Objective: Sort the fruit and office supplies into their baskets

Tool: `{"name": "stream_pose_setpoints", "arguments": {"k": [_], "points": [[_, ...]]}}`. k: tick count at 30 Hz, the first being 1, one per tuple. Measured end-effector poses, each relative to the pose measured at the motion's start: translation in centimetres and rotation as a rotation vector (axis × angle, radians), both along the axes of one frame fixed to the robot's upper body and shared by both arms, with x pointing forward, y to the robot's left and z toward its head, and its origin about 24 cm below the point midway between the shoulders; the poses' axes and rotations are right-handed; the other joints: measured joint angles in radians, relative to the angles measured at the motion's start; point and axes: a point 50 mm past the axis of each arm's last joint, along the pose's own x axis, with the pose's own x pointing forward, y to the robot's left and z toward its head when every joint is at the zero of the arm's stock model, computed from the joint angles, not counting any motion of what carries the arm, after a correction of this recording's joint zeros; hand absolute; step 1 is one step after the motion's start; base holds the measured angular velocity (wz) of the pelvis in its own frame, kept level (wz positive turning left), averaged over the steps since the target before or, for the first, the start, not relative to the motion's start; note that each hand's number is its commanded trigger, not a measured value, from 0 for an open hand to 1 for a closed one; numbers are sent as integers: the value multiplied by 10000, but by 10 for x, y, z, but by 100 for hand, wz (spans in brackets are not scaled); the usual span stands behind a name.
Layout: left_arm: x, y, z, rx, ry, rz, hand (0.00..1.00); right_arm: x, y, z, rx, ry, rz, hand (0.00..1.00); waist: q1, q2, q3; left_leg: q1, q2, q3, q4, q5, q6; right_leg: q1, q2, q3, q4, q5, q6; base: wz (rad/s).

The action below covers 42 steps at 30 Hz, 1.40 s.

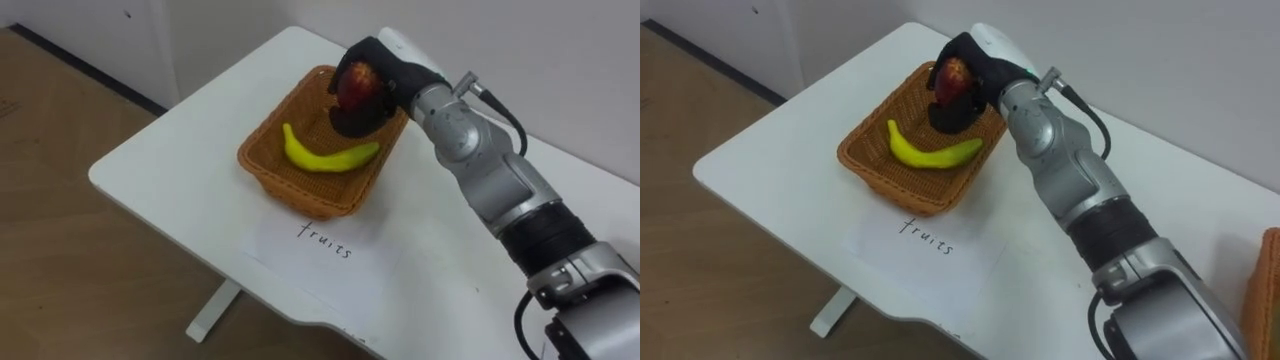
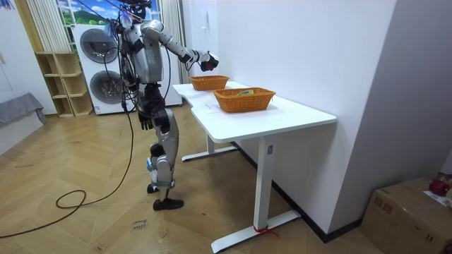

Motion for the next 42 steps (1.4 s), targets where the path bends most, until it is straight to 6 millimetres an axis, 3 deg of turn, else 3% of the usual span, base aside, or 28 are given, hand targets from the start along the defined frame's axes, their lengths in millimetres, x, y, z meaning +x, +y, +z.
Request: {"name": "stream_pose_setpoints", "arguments": {"k": [10,11,14,15,17,18,19,20,42], "points": [[0,1,0,55,23,-71,0,-1,0,-2,3,67,-9,100,13,-19,-12,-4,-4,-11,-1,0,0,1,-6,-4,2,-2,3,0],[0,1,0,64,21,-77,0,-1,0,-2,33,83,-8,93,10,-21,-13,-4,-4,-12,-1,0,0,1,-6,-3,3,-3,5,0],[0,2,1,73,8,-88,0,-1,-1,-3,37,102,-16,83,22,-29,-13,-3,-4,-12,-2,0,0,0,-6,-2,2,-4,7,0],[1,2,1,76,-2,-95,0,-1,-1,-4,31,129,-28,64,21,-38,-12,-3,-4,-12,-2,0,0,0,-6,-2,2,-4,7,0],[1,1,1,77,-11,-100,0,-1,-1,-5,19,179,-42,52,24,-51,-11,-4,-4,-13,-3,0,0,0,-6,-2,2,-4,7,0],[1,2,1,79,-11,-102,0,-1,-2,-6,17,214,-49,32,26,-60,-14,-4,-4,-13,-3,0,0,-1,-6,-2,3,-4,7,0],[1,2,1,79,-12,-104,0,-2,-2,-7,16,233,-52,19,27,-64,-13,-4,-4,-13,-3,0,0,-1,-6,-1,3,-4,7,0],[1,1,1,80,-14,-106,0,-2,-2,-8,15,268,-56,0,29,-72,-12,-5,-4,-13,-3,0,0,-2,-6,-1,3,-4,7,0],[1,1,1,126,61,-292,0,-7,-5,-21,-28,742,-86,0,66,-64,14,-2,-8,-13,4,0,0,1,-7,0,2,-5,8,0]]}}
